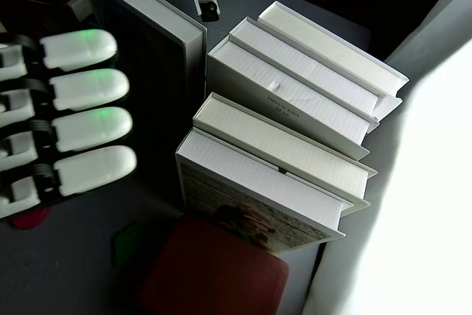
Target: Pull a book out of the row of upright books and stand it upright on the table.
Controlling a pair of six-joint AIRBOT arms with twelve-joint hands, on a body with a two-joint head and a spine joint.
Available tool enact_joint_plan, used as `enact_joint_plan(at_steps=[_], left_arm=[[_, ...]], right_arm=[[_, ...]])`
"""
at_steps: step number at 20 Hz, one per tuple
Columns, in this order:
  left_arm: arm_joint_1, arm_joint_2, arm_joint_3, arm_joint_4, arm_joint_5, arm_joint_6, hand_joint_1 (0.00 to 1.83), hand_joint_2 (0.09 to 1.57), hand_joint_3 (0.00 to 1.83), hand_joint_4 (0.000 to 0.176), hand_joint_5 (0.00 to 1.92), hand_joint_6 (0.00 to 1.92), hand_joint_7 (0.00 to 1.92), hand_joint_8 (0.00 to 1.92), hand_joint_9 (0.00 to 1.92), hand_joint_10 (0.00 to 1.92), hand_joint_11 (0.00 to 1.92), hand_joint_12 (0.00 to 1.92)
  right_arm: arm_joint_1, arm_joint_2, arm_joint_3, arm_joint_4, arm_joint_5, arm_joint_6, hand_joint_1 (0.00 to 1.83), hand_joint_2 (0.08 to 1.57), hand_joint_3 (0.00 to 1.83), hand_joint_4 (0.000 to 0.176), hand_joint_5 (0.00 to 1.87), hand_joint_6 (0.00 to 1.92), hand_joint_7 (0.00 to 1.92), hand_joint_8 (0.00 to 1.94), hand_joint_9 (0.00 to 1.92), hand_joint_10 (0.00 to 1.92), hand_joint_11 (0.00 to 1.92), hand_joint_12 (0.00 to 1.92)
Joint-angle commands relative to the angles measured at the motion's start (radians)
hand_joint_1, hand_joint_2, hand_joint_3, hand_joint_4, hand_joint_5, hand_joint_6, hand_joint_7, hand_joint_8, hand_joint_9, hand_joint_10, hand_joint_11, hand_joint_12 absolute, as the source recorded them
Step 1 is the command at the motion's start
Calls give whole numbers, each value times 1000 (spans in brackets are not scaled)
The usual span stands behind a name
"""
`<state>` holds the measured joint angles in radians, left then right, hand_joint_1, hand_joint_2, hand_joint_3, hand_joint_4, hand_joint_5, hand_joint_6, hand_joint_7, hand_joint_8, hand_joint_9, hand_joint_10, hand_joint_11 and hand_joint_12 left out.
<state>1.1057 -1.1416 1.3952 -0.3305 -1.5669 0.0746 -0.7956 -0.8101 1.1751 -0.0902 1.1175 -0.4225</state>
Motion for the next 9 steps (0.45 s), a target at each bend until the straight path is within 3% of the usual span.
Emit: enact_joint_plan(at_steps=[1, 3, 4, 5, 6, 7, 9], left_arm=[[-2, 8, -5, -13, -137, -3, 420, 1372, 12, 85, 0, 0, 0, 0, 0, 0, 0, 0], [-2, 9, -10, -13, -156, -1, 414, 1362, 6, 93, 0, 0, 0, 0, 0, 0, 0, 0], [-1, 10, -13, -11, -163, -1, 408, 1365, 6, 113, 0, 0, 0, 0, 0, 0, 0, 0], [0, 14, -18, -8, -165, -2, 320, 1359, 3, 136, 0, 0, 0, 0, 0, 0, 0, 0], [0, 15, -20, -3, -165, -2, 268, 1346, 0, 133, 0, 0, 0, 0, 0, 0, 0, 0], [1, 16, -22, 1, -166, -2, 234, 1347, 0, 146, 0, 0, 0, 0, 0, 0, 43, 26], [1, 21, -27, 14, -166, -1, 219, 1383, 11, 151, 0, 0, 0, 0, 0, 0, 7, 5]], right_arm=[[-14, 10, -13, 65, 208, -10, 53, 1426, 27, 0, 0, 0, 0, 0, 0, 0, 0, 0], [-86, 25, -54, 120, 313, -48, 70, 1423, 18, 0, 0, 0, 0, 0, 0, 0, 0, 0], [-119, 32, -71, 142, 351, -60, 169, 1434, 9, 0, 0, 0, 0, 0, 0, 0, 0, 0], [-149, 36, -82, 159, 382, -69, 145, 1456, 11, 0, 0, 0, 0, 0, 0, 0, 0, 0], [-183, 38, -94, 182, 418, -77, 88, 1495, 15, 0, 0, 0, 0, 0, 0, 0, 0, 0], [-214, 40, -102, 200, 447, -80, 84, 1509, 19, 0, 0, 0, 0, 0, 0, 0, 0, 0], [-264, 41, -115, 232, 499, -82, 115, 1499, 5, 0, 0, 0, 0, 0, 0, 0, 0, 0]])
